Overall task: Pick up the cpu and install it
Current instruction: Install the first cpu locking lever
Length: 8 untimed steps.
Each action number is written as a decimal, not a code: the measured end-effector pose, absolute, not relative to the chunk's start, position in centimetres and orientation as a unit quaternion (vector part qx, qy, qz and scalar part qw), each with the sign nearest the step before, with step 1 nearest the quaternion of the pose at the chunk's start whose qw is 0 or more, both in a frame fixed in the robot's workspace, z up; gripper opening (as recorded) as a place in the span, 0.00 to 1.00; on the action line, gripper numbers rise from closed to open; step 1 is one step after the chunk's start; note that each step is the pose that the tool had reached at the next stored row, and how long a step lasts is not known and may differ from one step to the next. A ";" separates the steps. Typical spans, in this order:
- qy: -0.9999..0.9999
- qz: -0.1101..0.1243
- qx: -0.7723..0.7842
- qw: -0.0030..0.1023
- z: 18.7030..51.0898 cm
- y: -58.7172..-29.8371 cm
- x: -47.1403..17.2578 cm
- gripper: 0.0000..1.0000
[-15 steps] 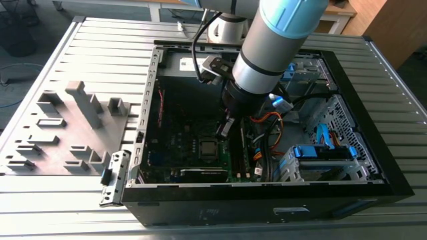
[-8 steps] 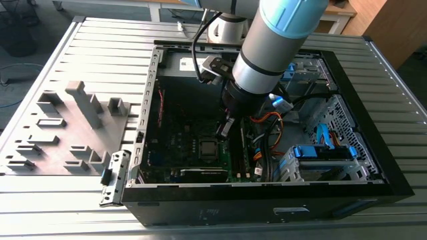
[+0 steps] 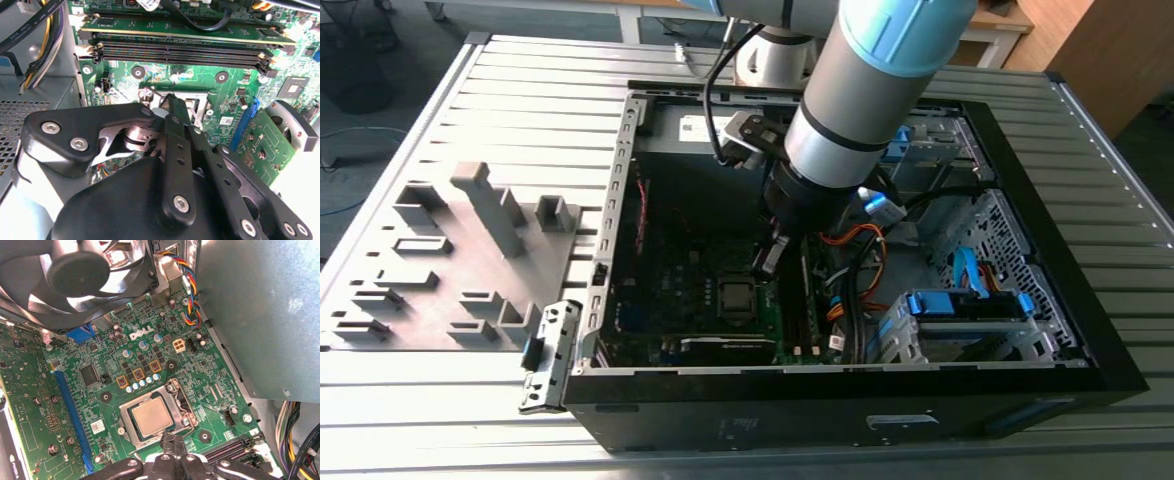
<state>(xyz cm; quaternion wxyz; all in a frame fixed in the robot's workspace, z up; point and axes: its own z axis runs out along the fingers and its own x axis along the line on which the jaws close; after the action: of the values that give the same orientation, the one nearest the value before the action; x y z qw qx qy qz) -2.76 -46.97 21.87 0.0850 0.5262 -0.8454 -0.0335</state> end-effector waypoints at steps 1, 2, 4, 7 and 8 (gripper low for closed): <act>-0.845 -0.033 0.526 0.085 21.9 -47.0 -2.8 0.11; -0.845 -0.033 0.526 0.085 21.9 -47.0 -2.8 0.11; -0.845 -0.033 0.526 0.085 21.9 -47.0 -2.8 0.11; -0.845 -0.033 0.526 0.085 21.9 -47.0 -2.8 0.11; -0.845 -0.033 0.526 0.085 21.9 -47.0 -2.8 0.11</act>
<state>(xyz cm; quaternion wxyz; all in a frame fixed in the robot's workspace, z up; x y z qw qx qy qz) -2.76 -46.97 21.87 0.0851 0.5262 -0.8454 -0.0333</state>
